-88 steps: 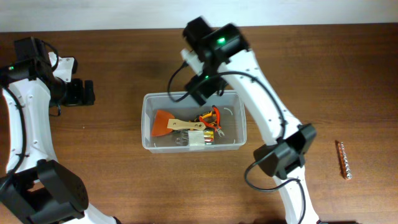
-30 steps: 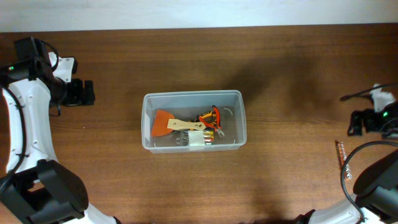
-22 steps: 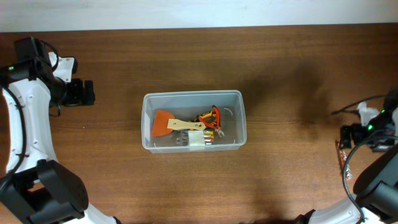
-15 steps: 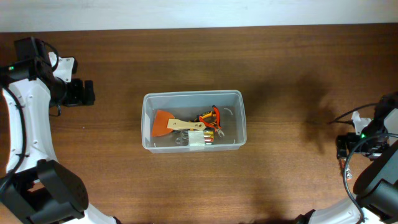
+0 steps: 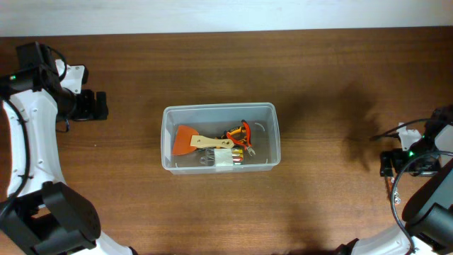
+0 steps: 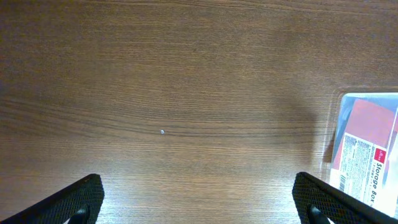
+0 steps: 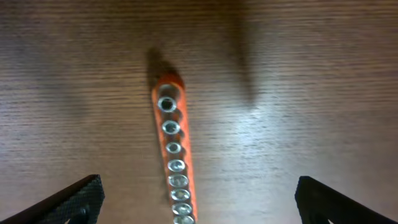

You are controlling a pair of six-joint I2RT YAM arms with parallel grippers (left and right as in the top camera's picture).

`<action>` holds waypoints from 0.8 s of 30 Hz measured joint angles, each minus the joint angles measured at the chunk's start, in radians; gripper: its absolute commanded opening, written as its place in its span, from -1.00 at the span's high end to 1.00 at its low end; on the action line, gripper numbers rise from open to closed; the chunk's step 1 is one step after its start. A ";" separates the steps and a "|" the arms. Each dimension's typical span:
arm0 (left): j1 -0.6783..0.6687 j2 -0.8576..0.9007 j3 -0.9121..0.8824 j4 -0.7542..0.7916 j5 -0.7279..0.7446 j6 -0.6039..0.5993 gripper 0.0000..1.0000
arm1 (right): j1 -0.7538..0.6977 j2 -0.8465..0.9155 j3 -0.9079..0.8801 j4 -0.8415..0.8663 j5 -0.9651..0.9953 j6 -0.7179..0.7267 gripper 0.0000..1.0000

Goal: Pack container
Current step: 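Lower the right gripper onto the end of the orange socket rail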

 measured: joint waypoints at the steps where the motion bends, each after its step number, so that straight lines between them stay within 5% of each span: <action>1: 0.000 0.000 0.000 0.000 0.000 0.000 -0.98 | 0.000 0.000 -0.006 0.003 -0.005 -0.002 -0.97; 24: 0.000 0.000 0.000 0.000 0.000 0.000 -0.98 | -0.073 0.008 -0.048 0.041 -0.045 -0.024 -0.97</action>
